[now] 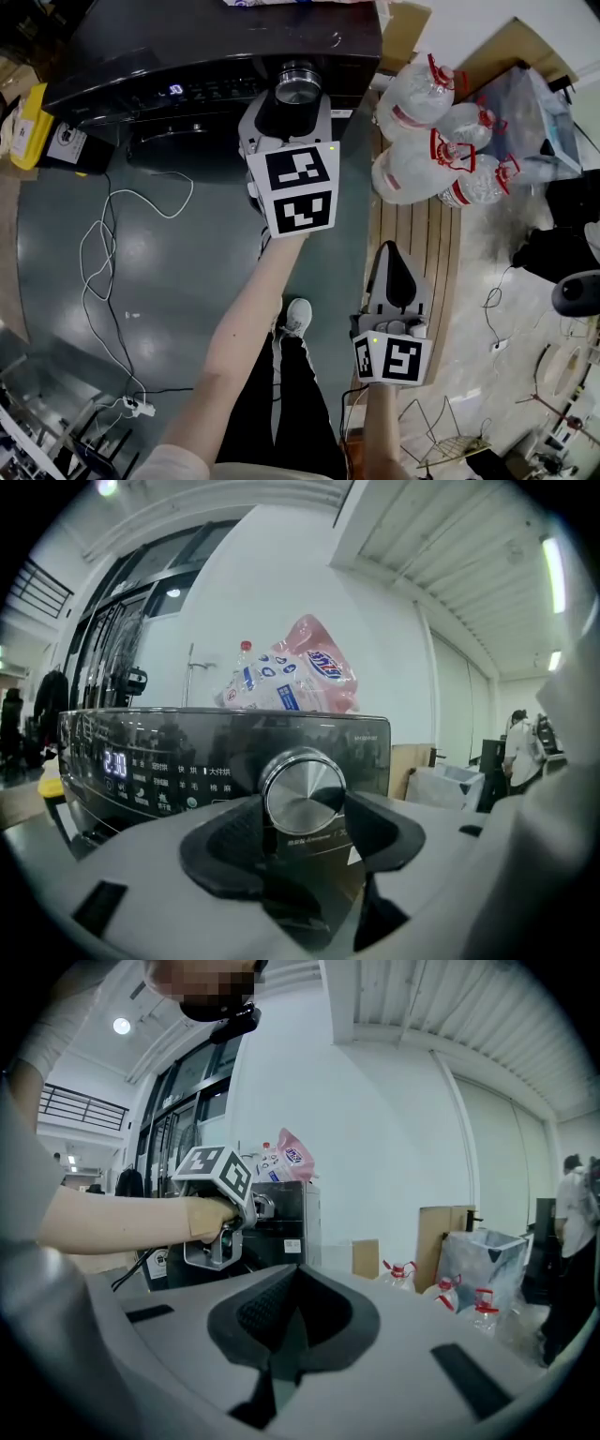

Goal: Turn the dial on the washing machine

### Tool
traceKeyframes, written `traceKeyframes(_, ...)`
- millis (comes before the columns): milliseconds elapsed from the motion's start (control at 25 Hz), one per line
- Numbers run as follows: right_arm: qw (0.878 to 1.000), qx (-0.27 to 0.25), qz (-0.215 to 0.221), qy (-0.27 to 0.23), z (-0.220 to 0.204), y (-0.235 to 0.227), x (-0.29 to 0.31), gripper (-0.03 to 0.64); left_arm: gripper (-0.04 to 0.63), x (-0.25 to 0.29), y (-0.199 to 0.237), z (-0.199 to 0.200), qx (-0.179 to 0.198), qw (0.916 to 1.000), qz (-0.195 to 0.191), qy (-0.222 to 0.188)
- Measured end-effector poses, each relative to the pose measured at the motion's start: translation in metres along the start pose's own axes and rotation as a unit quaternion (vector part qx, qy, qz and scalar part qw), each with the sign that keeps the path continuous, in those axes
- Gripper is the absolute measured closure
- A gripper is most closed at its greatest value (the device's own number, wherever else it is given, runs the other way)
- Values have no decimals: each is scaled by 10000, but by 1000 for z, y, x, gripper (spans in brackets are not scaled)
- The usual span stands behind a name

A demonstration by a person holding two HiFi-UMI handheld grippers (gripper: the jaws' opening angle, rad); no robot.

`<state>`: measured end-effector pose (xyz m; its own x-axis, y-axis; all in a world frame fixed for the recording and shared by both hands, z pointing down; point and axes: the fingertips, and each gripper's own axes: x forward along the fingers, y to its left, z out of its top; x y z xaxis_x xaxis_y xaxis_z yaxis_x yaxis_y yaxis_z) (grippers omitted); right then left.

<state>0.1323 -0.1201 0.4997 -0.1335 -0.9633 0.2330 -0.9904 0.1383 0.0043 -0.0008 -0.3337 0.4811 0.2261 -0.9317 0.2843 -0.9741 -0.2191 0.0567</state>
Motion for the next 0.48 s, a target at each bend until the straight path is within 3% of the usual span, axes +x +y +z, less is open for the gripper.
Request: traceKeyframes(480,10000,31,-59,13,-3,-9,-7,614,328,-1,0,0,1023,9942,316,139)
